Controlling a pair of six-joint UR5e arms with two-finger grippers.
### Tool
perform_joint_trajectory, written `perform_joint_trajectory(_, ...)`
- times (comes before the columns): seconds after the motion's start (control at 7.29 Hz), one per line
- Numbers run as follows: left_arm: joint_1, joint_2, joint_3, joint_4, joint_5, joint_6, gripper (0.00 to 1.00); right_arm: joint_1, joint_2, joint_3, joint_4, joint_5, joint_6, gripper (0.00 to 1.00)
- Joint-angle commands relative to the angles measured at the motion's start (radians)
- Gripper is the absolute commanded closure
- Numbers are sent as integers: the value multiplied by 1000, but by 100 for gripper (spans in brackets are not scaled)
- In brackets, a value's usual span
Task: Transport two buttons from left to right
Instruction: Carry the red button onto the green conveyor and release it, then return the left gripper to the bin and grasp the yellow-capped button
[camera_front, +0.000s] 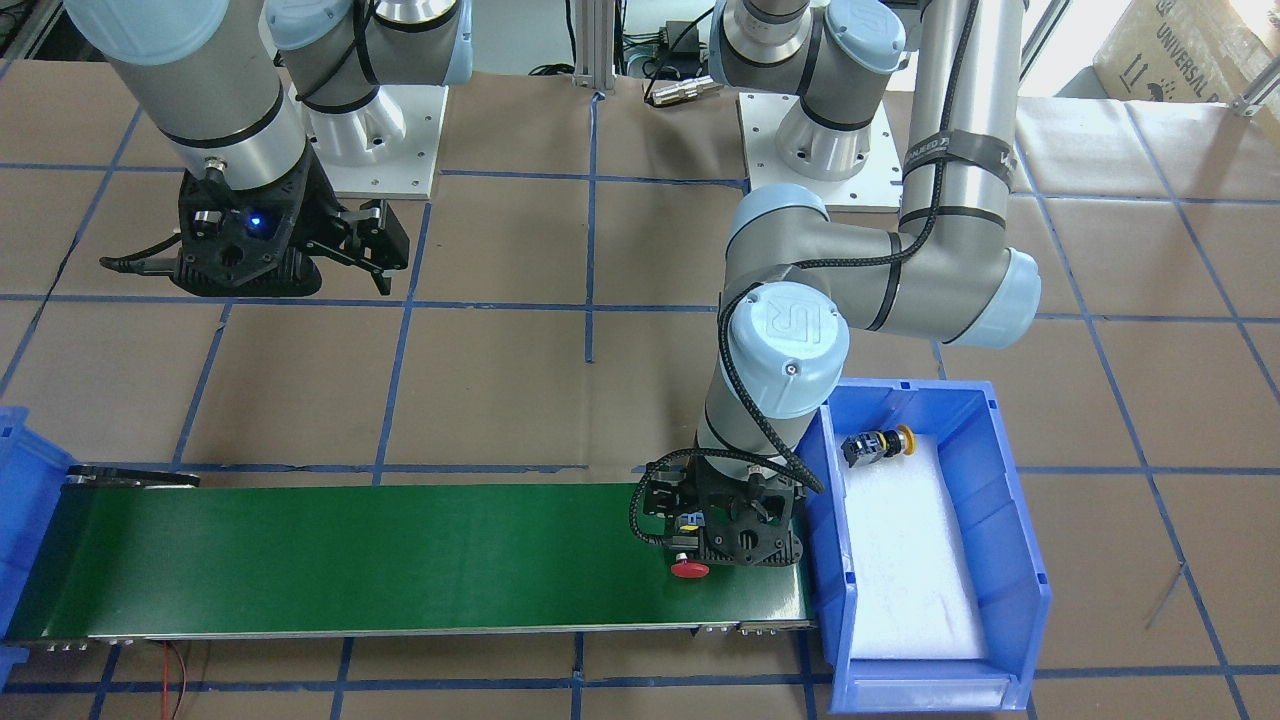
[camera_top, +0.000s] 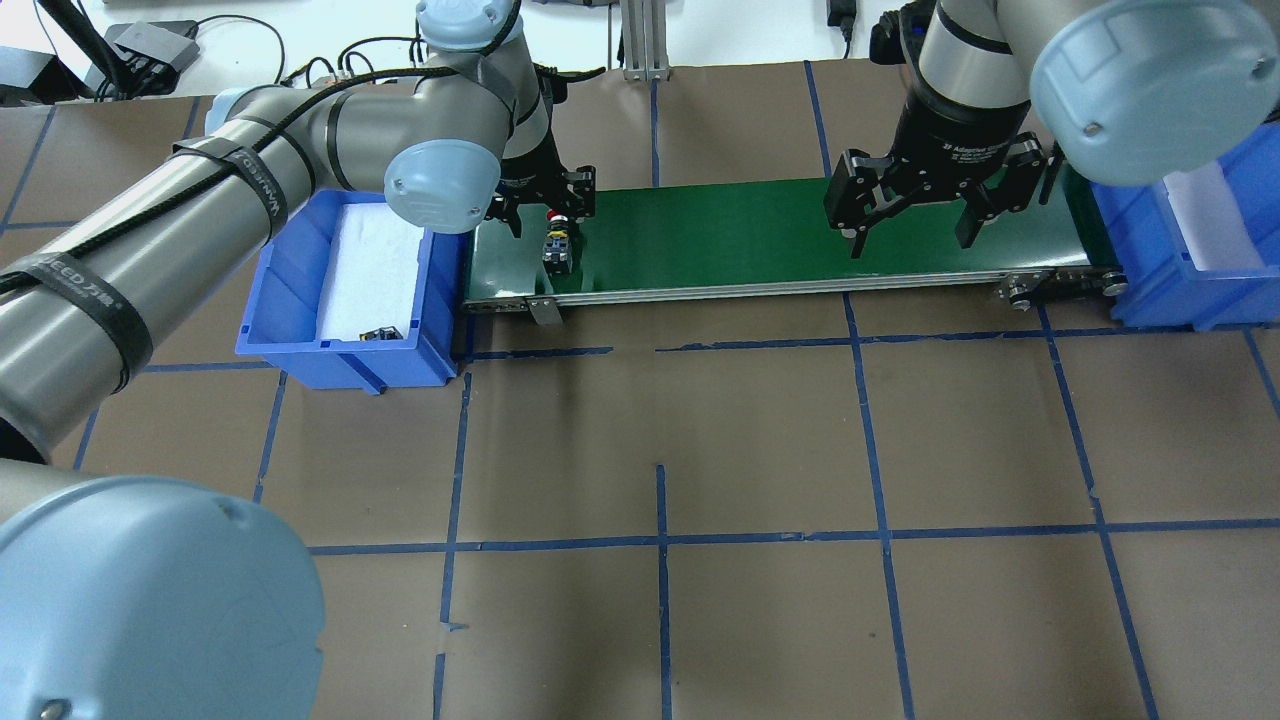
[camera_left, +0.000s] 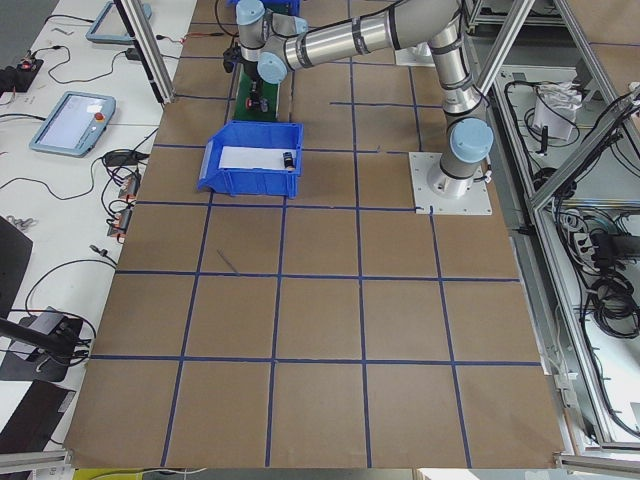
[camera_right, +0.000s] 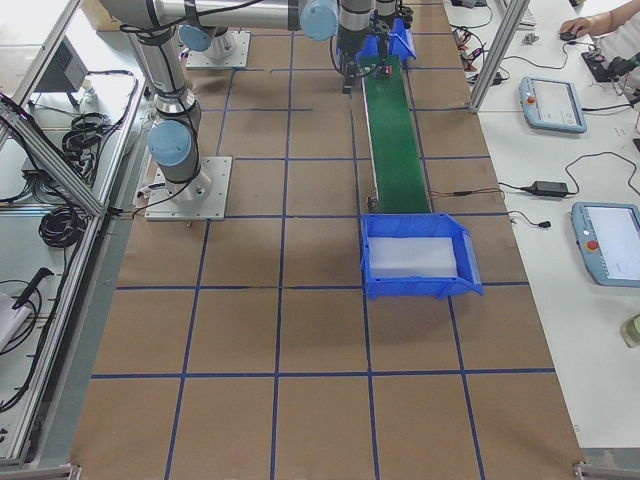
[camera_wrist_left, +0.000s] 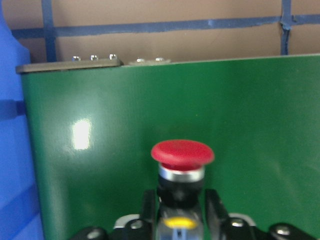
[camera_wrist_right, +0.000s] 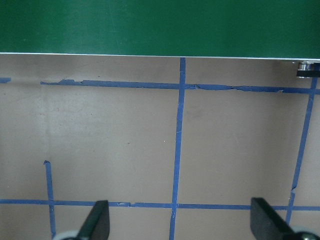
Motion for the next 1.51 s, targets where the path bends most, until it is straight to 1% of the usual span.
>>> perform_joint_trajectory(0.0,75,133,-33,-107,-9,199,0,4,-2,-2,0,-15,3,0)
perform_joint_trajectory(0.14,124,196,-65,-153,-7,326,0,-3,-8,-5,13,-14,5,0)
perform_joint_trajectory(0.27,170,253,-117,-164,-4,414,0,-2,-40,1,13,-12,11,0)
perform_joint_trajectory(0.41,227,284,-173,-161,-12,555,1,-5,-57,6,46,-15,14,0)
perform_joint_trajectory(0.55,270,289,-211,-152,-7,697,1,-2,-57,-2,57,0,8,0)
perform_joint_trajectory(0.69,290,272,-217,-146,-7,791,1,0,-53,-3,51,-3,11,0)
perform_joint_trajectory(0.82,297,258,-207,-155,6,723,1,-8,-57,-7,48,-15,6,0)
perform_joint_trajectory(0.96,324,228,-199,-161,7,523,1,-17,-54,-11,48,-11,0,0)
perform_joint_trajectory(1.23,349,165,-220,-150,3,354,2,-43,-51,-4,53,1,-1,0)
perform_joint_trajectory(1.37,352,134,-221,-165,10,296,2,-43,-49,0,42,2,2,0)
